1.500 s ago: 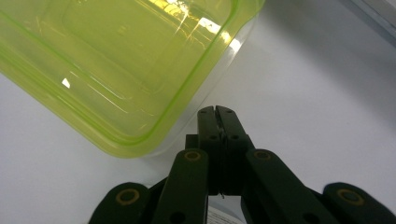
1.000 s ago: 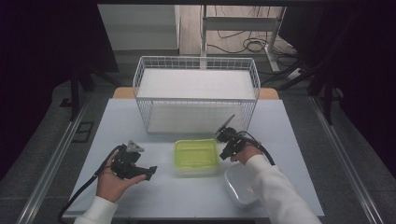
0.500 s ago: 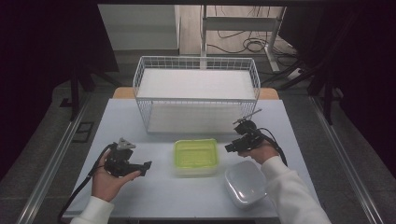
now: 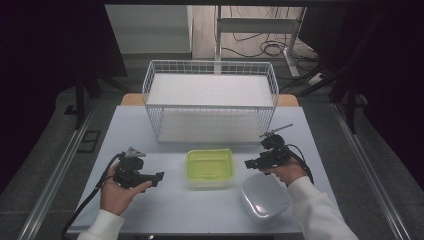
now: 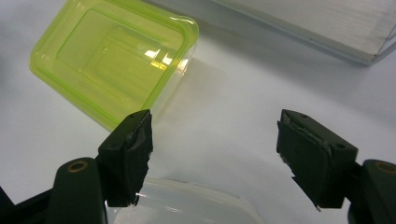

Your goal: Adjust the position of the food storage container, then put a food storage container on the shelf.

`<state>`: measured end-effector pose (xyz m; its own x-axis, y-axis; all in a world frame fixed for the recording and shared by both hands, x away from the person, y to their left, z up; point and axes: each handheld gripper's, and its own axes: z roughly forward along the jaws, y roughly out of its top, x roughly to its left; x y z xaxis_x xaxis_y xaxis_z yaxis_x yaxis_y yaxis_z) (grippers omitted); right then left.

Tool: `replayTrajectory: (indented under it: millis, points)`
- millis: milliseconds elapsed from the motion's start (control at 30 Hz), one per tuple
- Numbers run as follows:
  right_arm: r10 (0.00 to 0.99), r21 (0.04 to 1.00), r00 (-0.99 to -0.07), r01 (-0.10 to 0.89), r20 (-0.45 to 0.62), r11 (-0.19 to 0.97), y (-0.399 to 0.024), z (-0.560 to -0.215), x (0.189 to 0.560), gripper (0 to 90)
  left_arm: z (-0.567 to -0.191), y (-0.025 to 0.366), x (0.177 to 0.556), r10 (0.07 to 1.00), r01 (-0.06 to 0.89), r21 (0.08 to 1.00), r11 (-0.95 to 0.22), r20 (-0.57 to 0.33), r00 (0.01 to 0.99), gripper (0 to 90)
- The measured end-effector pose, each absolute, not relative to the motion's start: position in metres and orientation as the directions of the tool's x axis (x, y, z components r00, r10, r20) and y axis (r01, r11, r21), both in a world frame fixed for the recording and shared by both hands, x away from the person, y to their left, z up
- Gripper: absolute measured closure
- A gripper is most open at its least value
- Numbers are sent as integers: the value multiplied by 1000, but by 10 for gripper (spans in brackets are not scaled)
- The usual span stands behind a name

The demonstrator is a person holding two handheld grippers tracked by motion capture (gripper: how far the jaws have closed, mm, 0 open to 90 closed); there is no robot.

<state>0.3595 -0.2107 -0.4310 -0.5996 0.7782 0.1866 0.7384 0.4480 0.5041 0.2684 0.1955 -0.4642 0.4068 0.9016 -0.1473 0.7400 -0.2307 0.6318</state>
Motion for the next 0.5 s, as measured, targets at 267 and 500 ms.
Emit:
replayTrajectory:
  millis: [267,500]
  points:
    - [777,516,-600,735,193,440,-212,-431,356,265,-459,183,274,885,738,624,-259,-152,439,193]
    - [766,532,-610,725,200,438,-209,-429,355,274,-452,176,279,869,732,630,-261,-176,462,266]
